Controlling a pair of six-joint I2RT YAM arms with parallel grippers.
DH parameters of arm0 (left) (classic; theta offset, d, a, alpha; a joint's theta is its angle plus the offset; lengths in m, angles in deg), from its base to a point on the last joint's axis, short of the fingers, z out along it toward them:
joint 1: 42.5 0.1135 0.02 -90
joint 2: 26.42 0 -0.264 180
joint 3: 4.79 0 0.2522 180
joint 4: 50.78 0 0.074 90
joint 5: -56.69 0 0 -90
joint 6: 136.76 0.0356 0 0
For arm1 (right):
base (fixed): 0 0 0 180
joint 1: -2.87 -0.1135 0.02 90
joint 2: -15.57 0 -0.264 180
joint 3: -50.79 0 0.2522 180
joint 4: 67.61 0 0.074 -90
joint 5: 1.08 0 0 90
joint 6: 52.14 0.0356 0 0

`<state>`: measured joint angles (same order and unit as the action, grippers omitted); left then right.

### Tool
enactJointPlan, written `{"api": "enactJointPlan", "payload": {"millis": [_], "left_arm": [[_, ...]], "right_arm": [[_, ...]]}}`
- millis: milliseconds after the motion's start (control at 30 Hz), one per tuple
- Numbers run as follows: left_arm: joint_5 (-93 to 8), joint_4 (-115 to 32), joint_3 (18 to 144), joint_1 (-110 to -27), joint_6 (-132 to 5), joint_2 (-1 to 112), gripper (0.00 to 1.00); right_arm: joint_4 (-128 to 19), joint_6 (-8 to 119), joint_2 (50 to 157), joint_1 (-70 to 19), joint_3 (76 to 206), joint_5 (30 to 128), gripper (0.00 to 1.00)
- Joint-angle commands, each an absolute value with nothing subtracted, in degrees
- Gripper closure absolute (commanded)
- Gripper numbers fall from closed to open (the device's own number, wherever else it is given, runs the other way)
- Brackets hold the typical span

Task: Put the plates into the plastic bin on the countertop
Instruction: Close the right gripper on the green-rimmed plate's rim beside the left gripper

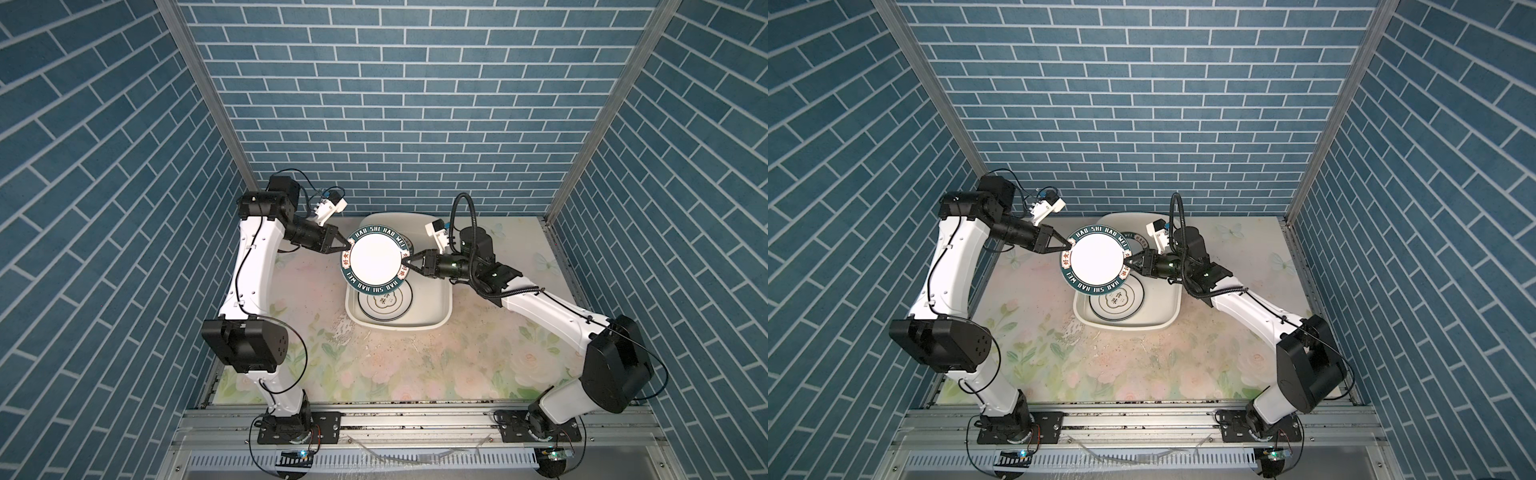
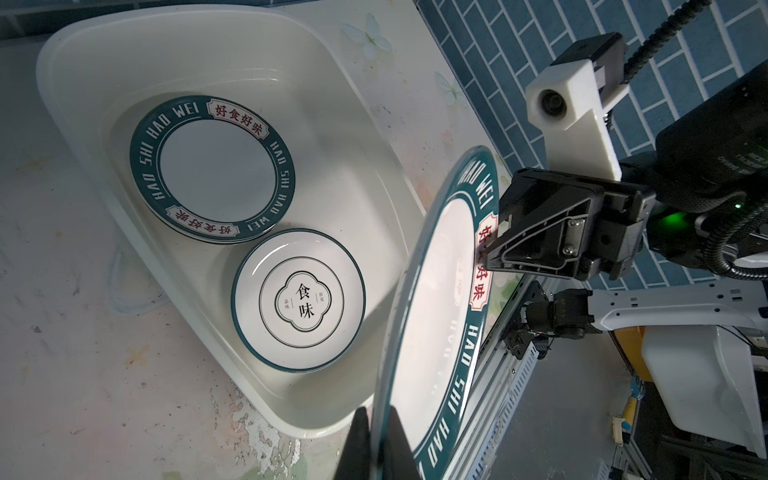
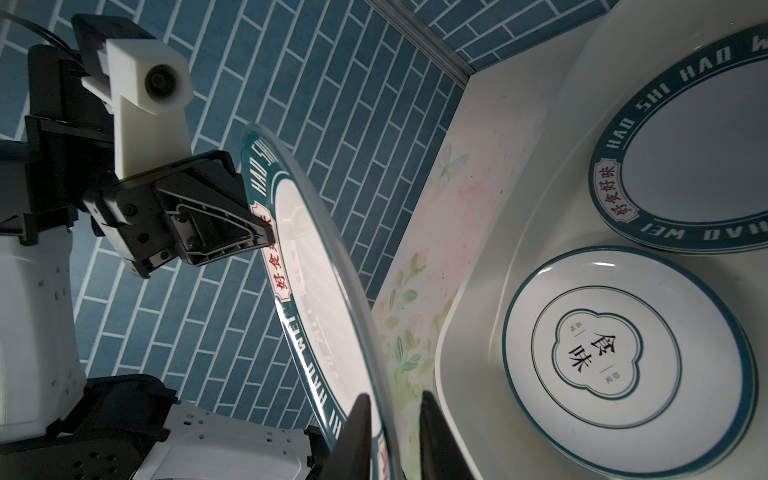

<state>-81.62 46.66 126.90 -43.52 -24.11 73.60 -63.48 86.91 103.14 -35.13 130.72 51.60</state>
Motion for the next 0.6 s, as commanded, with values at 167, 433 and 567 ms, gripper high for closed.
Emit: {"api": "enactJointPlan", "payload": {"millis": [167, 433, 567], "left_arm": [[-84.06, 47.06, 126.63, -44.44, -24.31, 71.35, 1.00], [-84.14, 46.96, 126.40, -44.44, -24.43, 71.37, 0.94], [-83.87, 46.86, 126.37, -44.45, -24.48, 71.22, 0.77]], "right_arm": [[-66.50, 86.72, 103.80, -35.45, 131.47, 51.15, 0.85], [-68.12, 87.66, 103.35, -35.45, 130.50, 50.91, 0.98], [-69.58, 88.48, 103.20, -35.45, 130.11, 50.82, 1.00]]}}
